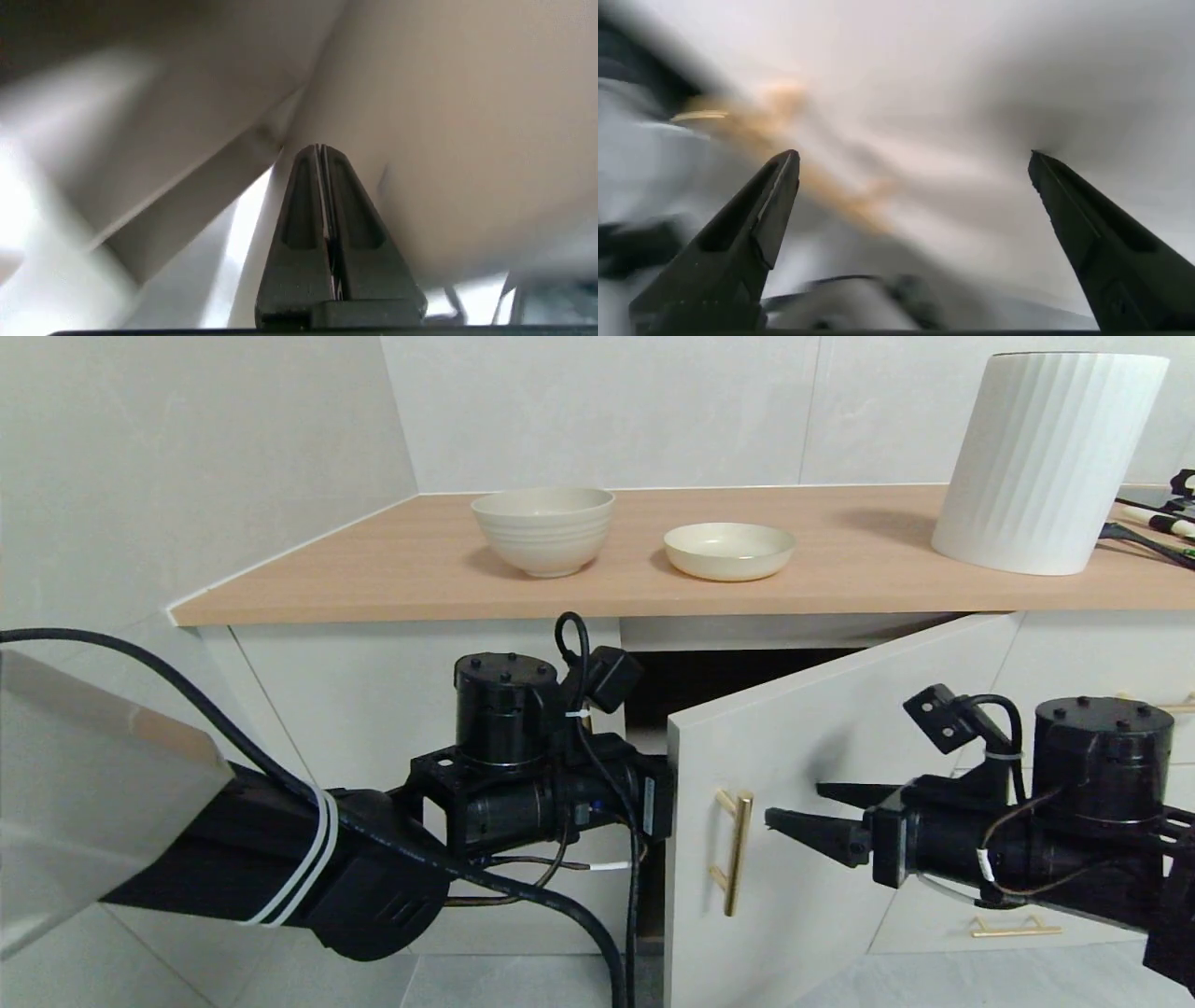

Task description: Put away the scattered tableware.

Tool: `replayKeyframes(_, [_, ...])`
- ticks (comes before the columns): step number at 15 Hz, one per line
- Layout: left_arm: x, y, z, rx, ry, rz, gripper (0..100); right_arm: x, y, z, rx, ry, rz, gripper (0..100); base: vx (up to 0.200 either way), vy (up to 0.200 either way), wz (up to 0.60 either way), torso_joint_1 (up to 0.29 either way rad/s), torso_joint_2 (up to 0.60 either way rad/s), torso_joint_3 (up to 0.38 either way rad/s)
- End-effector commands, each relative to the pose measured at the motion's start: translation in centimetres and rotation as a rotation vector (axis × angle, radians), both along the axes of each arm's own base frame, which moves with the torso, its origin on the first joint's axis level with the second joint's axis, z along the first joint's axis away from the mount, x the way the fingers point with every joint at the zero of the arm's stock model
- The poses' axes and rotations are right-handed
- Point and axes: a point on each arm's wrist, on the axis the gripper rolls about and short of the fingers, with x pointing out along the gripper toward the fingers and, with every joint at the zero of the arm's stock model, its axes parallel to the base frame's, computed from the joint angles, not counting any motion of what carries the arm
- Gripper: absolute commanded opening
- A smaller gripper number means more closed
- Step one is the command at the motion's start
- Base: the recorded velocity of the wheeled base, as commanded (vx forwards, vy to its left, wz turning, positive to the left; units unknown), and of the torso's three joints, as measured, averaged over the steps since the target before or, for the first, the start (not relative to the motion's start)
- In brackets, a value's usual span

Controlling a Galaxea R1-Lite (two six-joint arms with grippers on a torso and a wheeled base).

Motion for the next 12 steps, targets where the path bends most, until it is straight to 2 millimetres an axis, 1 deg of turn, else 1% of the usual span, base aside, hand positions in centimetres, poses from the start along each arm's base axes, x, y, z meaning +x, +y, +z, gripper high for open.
replayKeyframes(1, [0.4, -0.4, -0.7, -0.034, 0.024, 0.015, 0, -2.9, -0.8, 0.7, -0.036, -0.036, -0.025, 100, 0.0, 0.0, 0.0, 0.0, 0.0, 0.0])
replayKeyframes(3, [0.5, -0.8, -0.8, -0.075, 0.026, 0.018, 0, -4.7, -1.5, 1.5, -0.041, -0.032, -0.023, 100, 0.0, 0.0, 0.0, 0.0, 0.0, 0.0])
replayKeyframes(5, [0.6, -0.8, -1.0, -0.073, 0.03, 0.017, 0, -6.3, -2.4, 2.4, -0.041, -0.025, -0.017, 100, 0.0, 0.0, 0.0, 0.0, 0.0, 0.0])
replayKeyframes(8, [0.1, -0.7, -1.4, -0.061, 0.044, 0.011, 0, -6.8, -2.7, 3.0, -0.032, -0.041, -0.018, 100, 0.0, 0.0, 0.0, 0.0, 0.0, 0.0])
replayKeyframes(12, [-0.8, -0.1, -1.8, -0.039, 0.06, 0.006, 0, -6.8, -2.6, 3.0, -0.034, -0.038, -0.016, 100, 0.0, 0.0, 0.0, 0.0, 0.0, 0.0])
